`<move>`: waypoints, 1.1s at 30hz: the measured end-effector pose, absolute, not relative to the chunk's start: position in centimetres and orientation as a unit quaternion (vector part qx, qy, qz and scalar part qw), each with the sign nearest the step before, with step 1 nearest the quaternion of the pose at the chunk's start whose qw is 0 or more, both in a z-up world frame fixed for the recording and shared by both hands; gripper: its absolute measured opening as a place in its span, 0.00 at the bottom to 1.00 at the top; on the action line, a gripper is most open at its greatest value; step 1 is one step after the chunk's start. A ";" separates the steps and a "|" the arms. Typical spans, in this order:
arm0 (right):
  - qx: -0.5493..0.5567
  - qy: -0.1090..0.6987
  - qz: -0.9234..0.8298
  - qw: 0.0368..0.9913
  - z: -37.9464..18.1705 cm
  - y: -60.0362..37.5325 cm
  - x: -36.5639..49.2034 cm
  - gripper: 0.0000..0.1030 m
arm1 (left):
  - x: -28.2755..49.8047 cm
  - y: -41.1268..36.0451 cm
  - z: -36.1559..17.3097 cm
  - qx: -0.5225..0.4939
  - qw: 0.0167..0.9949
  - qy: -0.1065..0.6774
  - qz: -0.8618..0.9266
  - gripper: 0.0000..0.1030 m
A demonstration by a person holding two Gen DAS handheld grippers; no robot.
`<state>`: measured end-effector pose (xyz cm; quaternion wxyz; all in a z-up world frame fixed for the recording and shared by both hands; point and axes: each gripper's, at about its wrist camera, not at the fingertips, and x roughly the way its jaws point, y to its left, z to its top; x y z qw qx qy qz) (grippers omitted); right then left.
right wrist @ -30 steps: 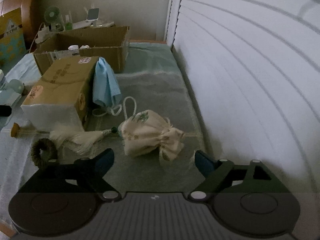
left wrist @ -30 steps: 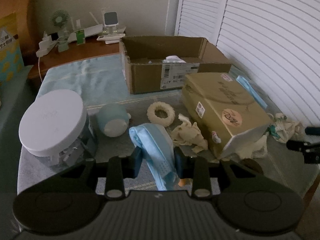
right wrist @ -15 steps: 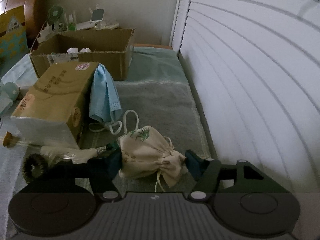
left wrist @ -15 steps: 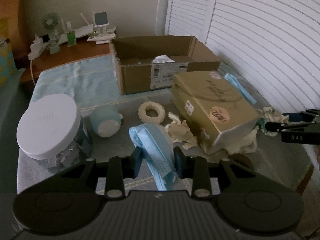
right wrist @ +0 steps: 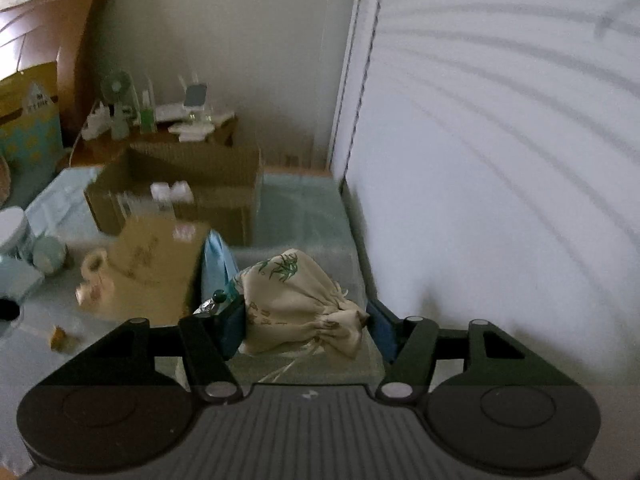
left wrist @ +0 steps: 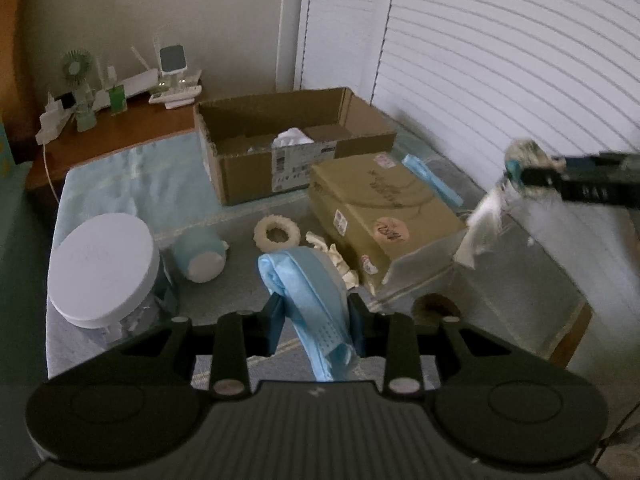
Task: Organize soft objects
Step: 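Grasp and lift the beige drawstring bag with the right tool while the left tool holds the mask, then carry the beige bag over the cardboard box and open the right tool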
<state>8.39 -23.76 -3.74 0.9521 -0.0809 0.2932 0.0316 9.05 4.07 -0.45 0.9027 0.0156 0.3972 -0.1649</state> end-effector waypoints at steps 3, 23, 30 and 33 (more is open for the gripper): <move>-0.089 0.273 0.035 0.957 -2.1 -23.1 8.7 0.66 | 8.6 4.2 -0.2 0.012 0.905 0.391 -0.168 0.31; -0.103 0.250 0.181 0.946 3.8 -13.5 21.9 0.66 | 9.3 6.5 0.4 -0.007 0.912 0.382 -0.149 0.31; -0.117 0.252 0.207 0.938 3.9 -10.1 27.0 0.66 | 10.8 6.9 0.3 -0.017 0.913 0.383 -0.137 0.31; -0.116 0.250 0.213 0.937 4.1 -9.4 28.5 0.66 | 11.5 6.9 0.2 -0.019 0.912 0.387 -0.133 0.31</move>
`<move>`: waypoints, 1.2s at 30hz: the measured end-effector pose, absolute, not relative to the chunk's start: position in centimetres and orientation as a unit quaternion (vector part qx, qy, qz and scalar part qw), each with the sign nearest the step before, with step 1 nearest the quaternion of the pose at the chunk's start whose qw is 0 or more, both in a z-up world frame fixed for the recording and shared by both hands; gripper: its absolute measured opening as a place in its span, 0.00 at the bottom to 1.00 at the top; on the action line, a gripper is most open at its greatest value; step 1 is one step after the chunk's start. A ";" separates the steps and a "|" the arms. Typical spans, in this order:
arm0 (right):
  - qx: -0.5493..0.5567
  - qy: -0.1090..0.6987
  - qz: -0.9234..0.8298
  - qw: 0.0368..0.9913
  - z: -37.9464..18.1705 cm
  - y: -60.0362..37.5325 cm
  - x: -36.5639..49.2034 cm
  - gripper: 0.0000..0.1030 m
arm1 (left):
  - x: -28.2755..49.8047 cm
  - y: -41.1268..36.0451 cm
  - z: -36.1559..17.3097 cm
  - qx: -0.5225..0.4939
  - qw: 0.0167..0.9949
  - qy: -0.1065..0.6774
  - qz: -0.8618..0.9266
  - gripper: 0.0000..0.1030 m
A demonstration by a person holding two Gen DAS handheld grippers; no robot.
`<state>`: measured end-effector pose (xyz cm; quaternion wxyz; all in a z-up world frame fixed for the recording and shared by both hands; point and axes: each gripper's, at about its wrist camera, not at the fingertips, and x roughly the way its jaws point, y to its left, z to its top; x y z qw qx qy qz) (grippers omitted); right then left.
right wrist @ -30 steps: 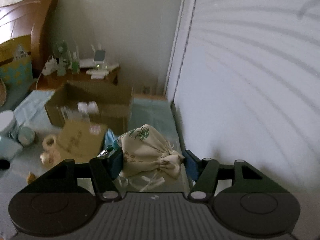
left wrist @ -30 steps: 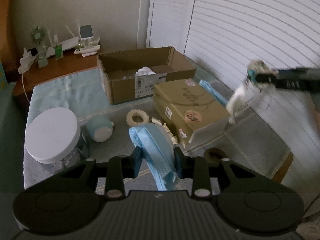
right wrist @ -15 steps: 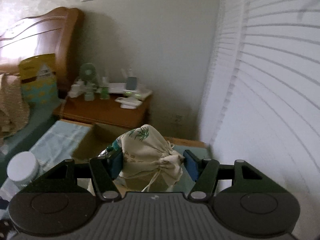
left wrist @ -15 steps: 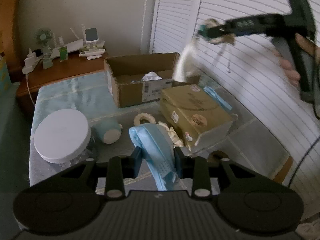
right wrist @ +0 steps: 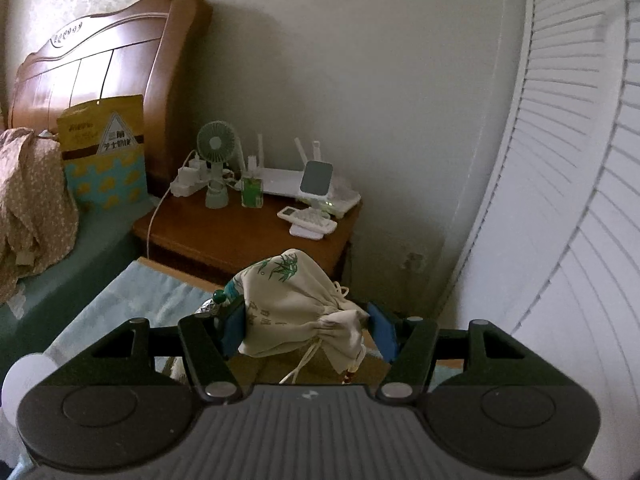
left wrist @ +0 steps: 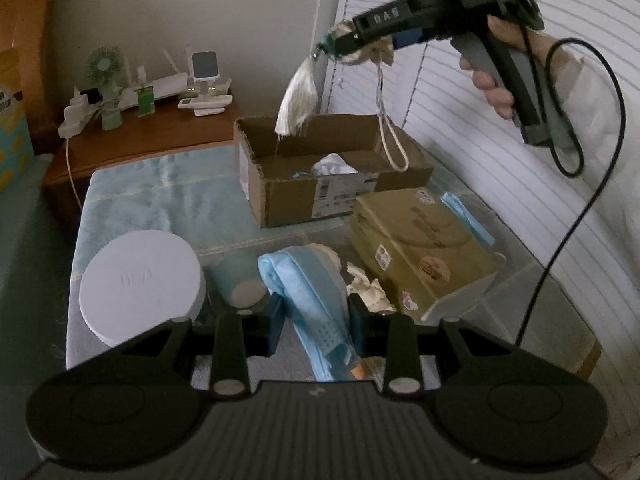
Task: Organize soft objects
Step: 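Carry the beige bag over the cardboard box and open the right tool, then move the left tool over the cardboard box and open it to drop the mask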
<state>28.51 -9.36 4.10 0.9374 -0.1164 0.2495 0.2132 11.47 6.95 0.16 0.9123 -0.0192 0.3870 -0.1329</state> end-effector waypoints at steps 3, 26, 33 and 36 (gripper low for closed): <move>-0.116 0.244 0.221 0.937 4.3 -9.1 29.4 0.66 | 12.1 7.0 -0.1 -0.019 0.910 0.392 -0.132 0.31; -0.104 0.296 0.251 0.916 -0.4 -7.8 30.6 1.00 | 13.1 6.8 -1.2 -0.013 0.904 0.409 -0.120 0.31; -0.104 0.301 0.230 0.920 -0.2 -10.4 27.3 1.00 | 13.7 6.5 -0.7 -0.011 0.904 0.407 -0.132 0.31; -0.104 0.305 0.212 0.922 -0.7 -11.7 25.3 1.00 | 14.2 6.3 -0.1 -0.006 0.905 0.403 -0.137 0.31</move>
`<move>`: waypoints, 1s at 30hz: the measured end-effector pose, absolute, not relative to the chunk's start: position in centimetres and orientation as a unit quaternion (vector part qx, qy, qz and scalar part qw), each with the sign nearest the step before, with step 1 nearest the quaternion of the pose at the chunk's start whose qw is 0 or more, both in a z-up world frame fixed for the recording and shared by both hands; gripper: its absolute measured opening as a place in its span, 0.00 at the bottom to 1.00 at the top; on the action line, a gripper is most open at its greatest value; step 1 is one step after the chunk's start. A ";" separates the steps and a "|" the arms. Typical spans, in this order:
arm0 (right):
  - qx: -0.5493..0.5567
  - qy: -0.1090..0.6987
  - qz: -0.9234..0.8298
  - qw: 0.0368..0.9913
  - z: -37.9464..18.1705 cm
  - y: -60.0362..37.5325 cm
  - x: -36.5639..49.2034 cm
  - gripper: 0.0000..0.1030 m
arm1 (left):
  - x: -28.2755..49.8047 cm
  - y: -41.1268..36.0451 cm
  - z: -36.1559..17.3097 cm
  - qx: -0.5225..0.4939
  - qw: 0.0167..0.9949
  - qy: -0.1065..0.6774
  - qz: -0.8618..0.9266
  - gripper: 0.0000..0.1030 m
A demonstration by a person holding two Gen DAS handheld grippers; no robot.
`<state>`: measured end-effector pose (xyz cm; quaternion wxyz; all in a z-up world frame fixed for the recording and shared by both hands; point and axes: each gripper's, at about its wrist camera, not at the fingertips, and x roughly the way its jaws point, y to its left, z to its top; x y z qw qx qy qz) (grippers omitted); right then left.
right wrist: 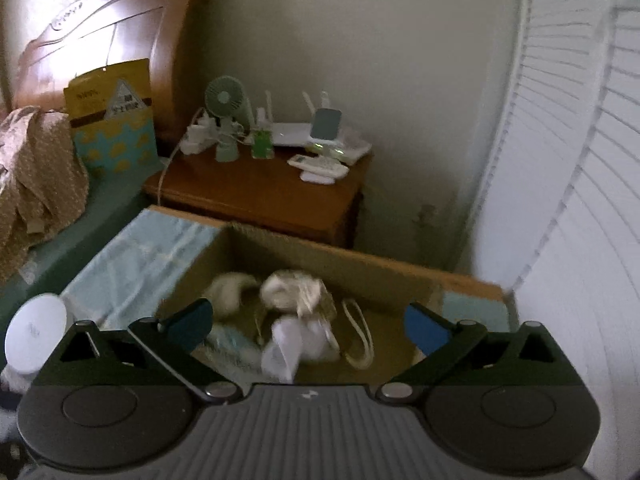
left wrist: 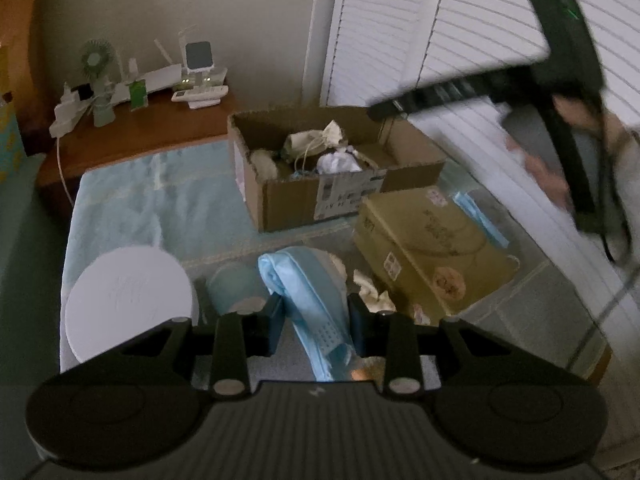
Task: Organize soft objects
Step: 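Move the left tool over the cardboard box and open it to drop the mask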
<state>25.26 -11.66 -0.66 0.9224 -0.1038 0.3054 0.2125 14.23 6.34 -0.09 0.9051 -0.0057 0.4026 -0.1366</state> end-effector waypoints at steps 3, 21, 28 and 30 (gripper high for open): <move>-0.095 0.309 0.195 0.926 -1.1 -13.0 23.0 1.00 | 15.0 6.1 0.6 -0.001 0.907 0.397 -0.139 0.31; -0.069 0.301 0.146 0.940 -2.9 -18.2 13.1 1.00 | 27.3 3.7 3.3 0.007 0.923 0.366 -0.115 0.32; -0.064 0.298 0.140 0.942 -2.7 -19.3 12.7 1.00 | 28.9 3.7 2.8 -0.017 0.934 0.349 -0.079 0.93; -0.064 0.299 0.140 0.942 -2.9 -19.4 12.5 1.00 | 28.6 3.8 2.8 -0.018 0.934 0.348 -0.079 0.93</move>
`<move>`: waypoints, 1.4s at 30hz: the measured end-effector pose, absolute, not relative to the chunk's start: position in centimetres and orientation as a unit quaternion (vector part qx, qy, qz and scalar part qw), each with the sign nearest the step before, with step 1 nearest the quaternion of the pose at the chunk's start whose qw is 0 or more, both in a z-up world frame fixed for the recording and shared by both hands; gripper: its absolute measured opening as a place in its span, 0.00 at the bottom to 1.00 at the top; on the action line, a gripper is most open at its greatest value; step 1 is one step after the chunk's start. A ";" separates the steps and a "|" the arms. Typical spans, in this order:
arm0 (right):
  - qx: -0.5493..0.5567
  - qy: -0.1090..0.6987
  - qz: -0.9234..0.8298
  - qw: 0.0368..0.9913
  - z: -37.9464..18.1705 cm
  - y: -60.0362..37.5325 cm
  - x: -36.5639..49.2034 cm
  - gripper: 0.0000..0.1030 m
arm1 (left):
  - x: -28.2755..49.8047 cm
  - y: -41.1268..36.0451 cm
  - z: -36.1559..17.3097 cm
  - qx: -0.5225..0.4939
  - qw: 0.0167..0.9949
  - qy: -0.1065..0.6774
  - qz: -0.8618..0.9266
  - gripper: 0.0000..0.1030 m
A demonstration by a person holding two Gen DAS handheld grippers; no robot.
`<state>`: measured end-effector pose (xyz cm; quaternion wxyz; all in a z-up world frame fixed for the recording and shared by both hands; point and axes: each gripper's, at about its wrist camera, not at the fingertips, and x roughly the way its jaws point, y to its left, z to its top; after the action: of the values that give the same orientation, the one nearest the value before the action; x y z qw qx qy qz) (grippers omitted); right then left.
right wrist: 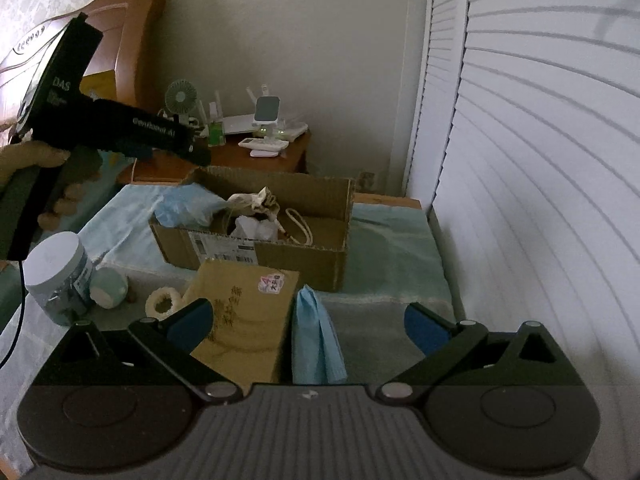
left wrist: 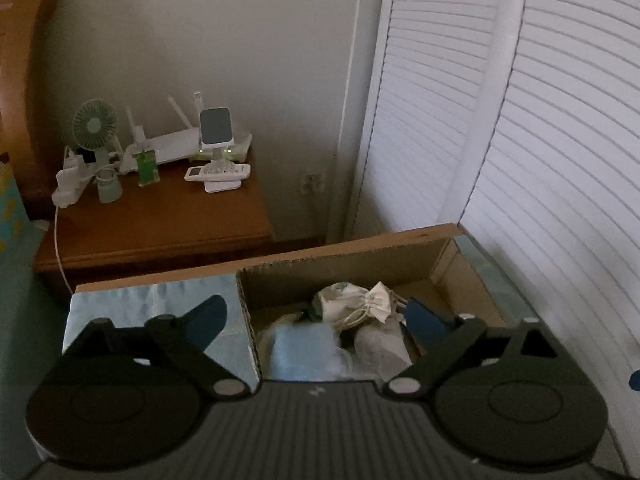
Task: Organize soft objects
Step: 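Move the left tool over the cardboard box and open it to drop the mask, then move the right tool toward the blue mask hanging on the small box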
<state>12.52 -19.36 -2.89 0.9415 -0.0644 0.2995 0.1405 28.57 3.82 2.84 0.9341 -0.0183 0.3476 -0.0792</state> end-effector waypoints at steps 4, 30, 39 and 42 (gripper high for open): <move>-0.064 0.303 0.144 0.940 -3.2 -19.3 12.3 1.00 | 27.4 3.7 2.9 -0.010 0.934 0.348 -0.080 0.94; -0.029 0.323 0.091 0.942 -5.9 -21.8 9.9 1.00 | 11.7 2.4 0.2 0.022 0.934 0.343 -0.104 0.97; -0.022 0.325 0.070 0.943 -6.9 -22.6 13.3 1.00 | 10.4 2.4 -2.6 -0.020 0.920 0.380 -0.098 0.97; -0.018 0.333 0.072 0.940 -7.4 -22.6 14.7 1.00 | 10.6 2.3 -3.2 -0.017 0.918 0.386 -0.092 0.97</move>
<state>14.68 -22.58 -7.44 0.9400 -0.0177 0.3331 0.0718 10.64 2.30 -3.21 0.9176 -0.0171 0.3865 -0.0917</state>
